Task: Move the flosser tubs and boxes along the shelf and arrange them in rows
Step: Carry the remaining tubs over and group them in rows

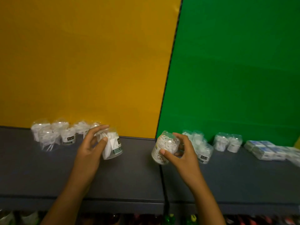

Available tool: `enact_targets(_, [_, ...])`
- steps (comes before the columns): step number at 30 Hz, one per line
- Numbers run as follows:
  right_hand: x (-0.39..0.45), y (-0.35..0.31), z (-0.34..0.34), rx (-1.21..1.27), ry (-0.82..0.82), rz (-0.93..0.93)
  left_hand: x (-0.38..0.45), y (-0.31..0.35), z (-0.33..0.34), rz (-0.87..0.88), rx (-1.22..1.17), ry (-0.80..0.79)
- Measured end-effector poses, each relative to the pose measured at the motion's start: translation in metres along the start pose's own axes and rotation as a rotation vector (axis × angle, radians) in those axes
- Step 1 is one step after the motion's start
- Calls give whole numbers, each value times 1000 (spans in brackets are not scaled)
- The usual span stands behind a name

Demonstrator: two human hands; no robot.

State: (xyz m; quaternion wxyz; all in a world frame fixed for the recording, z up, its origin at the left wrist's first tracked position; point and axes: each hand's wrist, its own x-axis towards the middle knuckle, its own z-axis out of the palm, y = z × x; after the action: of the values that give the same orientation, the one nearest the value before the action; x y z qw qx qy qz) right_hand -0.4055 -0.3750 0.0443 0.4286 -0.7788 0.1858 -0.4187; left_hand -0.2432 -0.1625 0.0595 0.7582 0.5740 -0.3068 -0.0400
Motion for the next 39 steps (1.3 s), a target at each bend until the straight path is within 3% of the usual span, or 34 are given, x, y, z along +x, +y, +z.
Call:
enact_targets(6, [-25, 12, -100, -63, 41, 1, -47, 3, 87, -116, -114, -28])
enact_targets(19, [-78, 43, -270, -193, 101, 33, -133, 13, 248, -130, -150, -181])
enact_targets(29, [-59, 69, -315, -234, 127, 50, -126, 9, 306, -65, -141, -242])
enact_targets(39, [21, 112, -319, -223, 68, 53, -52, -33, 344, -39, -101, -226])
